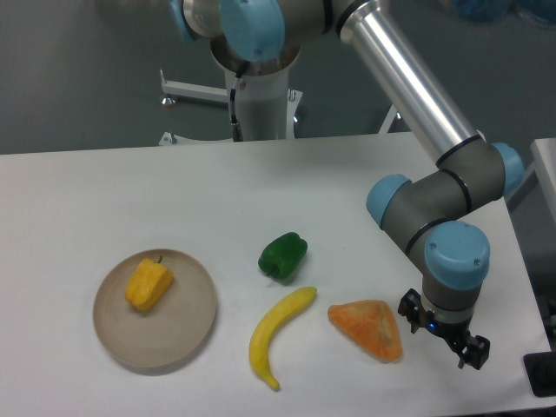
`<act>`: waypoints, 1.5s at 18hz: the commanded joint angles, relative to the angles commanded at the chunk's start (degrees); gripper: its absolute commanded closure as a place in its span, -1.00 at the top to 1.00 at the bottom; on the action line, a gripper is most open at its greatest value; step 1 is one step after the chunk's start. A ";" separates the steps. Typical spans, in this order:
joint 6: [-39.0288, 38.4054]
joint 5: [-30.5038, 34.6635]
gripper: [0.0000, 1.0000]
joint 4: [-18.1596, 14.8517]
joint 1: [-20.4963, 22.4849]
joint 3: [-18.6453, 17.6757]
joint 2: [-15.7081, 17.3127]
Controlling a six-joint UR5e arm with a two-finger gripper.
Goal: Pick up the yellow pepper from the plate
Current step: 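Move the gripper over the yellow pepper on the beige plate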
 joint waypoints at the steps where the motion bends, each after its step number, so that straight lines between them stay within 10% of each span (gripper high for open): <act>1: 0.00 0.00 1.00 0.00 -0.09 -0.17 0.00; 8: -2.36 -0.97 1.00 -2.01 -1.14 -2.19 2.63; 18: -26.08 -7.72 1.00 -5.71 -9.22 -22.57 20.20; 27: -43.14 -11.07 1.00 -5.01 -20.99 -30.14 23.03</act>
